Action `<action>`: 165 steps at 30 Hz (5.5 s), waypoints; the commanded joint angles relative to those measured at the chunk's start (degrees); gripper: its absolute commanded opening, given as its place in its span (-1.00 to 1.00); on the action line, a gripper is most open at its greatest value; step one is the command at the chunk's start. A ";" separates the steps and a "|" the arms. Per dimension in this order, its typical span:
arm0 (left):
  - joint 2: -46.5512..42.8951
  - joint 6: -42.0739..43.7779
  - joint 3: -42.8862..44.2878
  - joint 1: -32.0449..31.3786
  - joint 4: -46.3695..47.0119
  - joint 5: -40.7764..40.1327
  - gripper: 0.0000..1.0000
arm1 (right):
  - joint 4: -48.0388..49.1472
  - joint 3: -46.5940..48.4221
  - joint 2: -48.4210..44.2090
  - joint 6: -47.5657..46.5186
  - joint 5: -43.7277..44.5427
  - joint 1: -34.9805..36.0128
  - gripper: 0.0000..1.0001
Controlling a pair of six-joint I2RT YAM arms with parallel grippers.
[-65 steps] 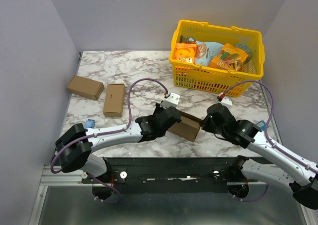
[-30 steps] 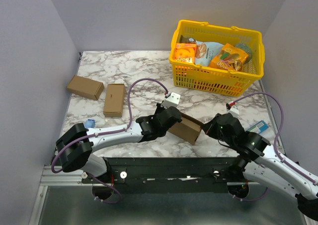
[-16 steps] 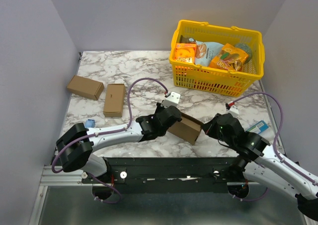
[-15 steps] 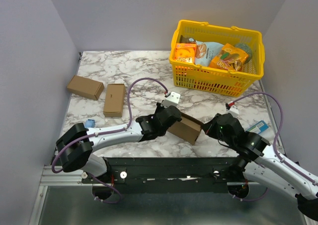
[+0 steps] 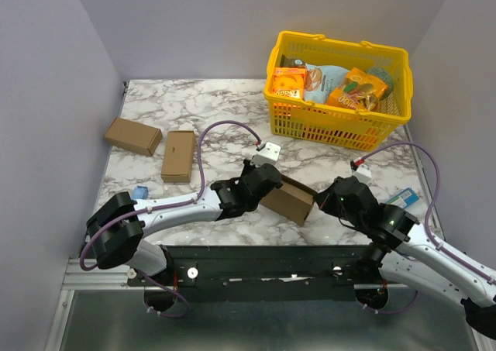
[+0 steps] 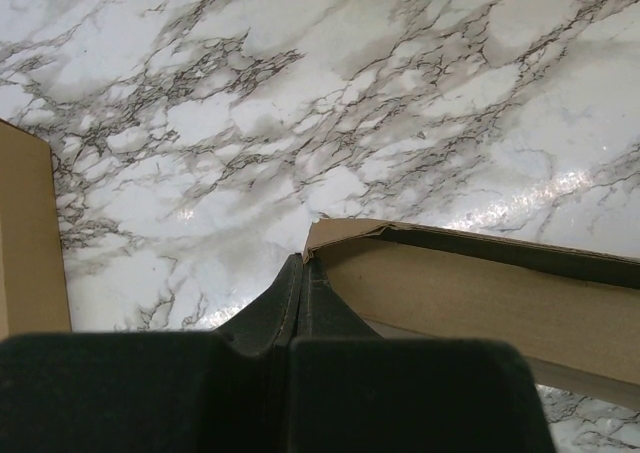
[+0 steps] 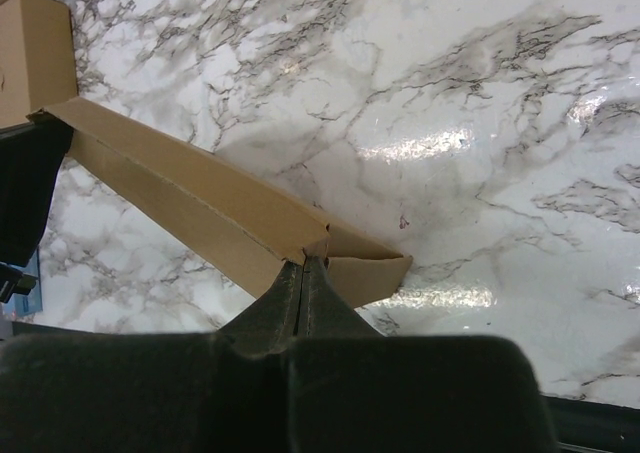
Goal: Fold the paper box
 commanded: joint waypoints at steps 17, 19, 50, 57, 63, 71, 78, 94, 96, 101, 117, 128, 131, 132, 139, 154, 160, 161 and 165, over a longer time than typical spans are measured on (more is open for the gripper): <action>2.36 3.62 -5.49 -0.25 -7.57 10.51 -1.00 | -15.39 6.57 -0.46 -4.01 -5.19 1.52 -0.07; 2.54 3.70 -5.57 -0.25 -7.49 10.51 -1.00 | -15.12 6.57 -1.25 -4.98 -5.19 1.61 0.23; 3.77 3.00 -5.04 -0.34 -8.01 12.01 -1.00 | -4.22 14.83 17.55 -41.64 6.21 12.66 0.82; 2.10 2.21 -5.75 -0.34 -7.31 12.97 -1.00 | -6.85 17.20 24.93 -37.60 17.65 17.69 0.62; -0.09 1.51 -6.98 -0.34 -5.82 14.47 -1.00 | -10.64 19.04 29.41 -32.93 24.60 20.06 0.25; -5.28 0.80 -8.03 -0.17 -3.71 16.22 -0.63 | -12.92 20.28 32.49 -30.65 26.98 21.38 0.02; -12.91 1.07 -9.44 1.24 -1.42 19.91 -0.04 | -14.24 21.07 34.60 -29.68 26.89 21.38 0.01; -27.18 -3.76 -12.61 15.38 4.89 38.53 0.54 | -12.05 20.28 33.29 -31.79 26.10 21.30 0.01; -23.94 -5.51 -10.77 18.19 6.66 40.21 0.62 | -11.96 20.19 33.55 -31.88 25.92 21.38 0.01; -15.14 -10.96 -5.67 22.77 13.51 46.53 0.75 | -12.05 20.36 33.90 -31.96 25.92 21.47 0.01; 5.87 -21.96 1.37 27.96 29.78 58.85 0.72 | -12.84 21.07 35.66 -31.35 25.84 21.65 0.01; 8.60 -21.70 -0.30 27.96 29.78 59.73 0.41 | -12.84 20.98 35.92 -31.44 25.92 21.56 0.01; 9.30 -21.52 -0.47 27.96 29.60 59.82 0.24 | -12.92 21.15 36.10 -31.44 25.84 21.64 0.01; 9.48 -21.43 -0.48 27.96 29.60 59.99 0.14 | -13.01 21.15 36.19 -31.44 25.92 21.65 0.01; 9.13 -20.30 -2.67 27.96 29.35 59.56 0.01 | -13.01 21.24 36.63 -31.44 25.84 21.56 0.01; 8.43 -14.66 -4.69 27.96 24.51 58.06 -0.25 | -13.45 21.42 37.15 -31.09 26.19 21.64 0.00; 7.29 -12.83 -7.06 27.96 23.98 56.40 -0.32 | -13.72 21.68 37.51 -30.91 26.45 21.65 0.00; 7.20 -12.30 -7.33 27.96 23.72 56.04 -0.32 | -13.72 21.68 37.51 -30.91 26.36 21.65 0.00; 7.02 -11.41 -8.12 27.96 23.19 55.95 -0.32 | -13.72 21.60 37.59 -30.82 26.45 21.65 0.00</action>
